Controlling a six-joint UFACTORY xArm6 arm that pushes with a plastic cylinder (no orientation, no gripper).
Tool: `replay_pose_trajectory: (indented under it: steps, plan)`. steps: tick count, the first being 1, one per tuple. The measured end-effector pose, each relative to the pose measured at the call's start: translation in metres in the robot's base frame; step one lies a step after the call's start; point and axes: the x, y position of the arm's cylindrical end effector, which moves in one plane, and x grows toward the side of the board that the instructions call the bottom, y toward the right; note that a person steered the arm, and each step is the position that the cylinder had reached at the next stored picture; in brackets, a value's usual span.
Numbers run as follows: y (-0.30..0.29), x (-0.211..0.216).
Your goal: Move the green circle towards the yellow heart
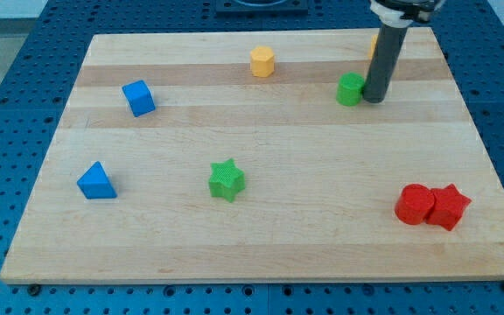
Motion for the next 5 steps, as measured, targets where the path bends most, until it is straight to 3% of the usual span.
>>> replay_pose_trajectory:
  steps: [3,4,5]
  plan:
    - [-0.057,0.076]
    - [-0.06,0.048]
    - [-0.05,-0.026]
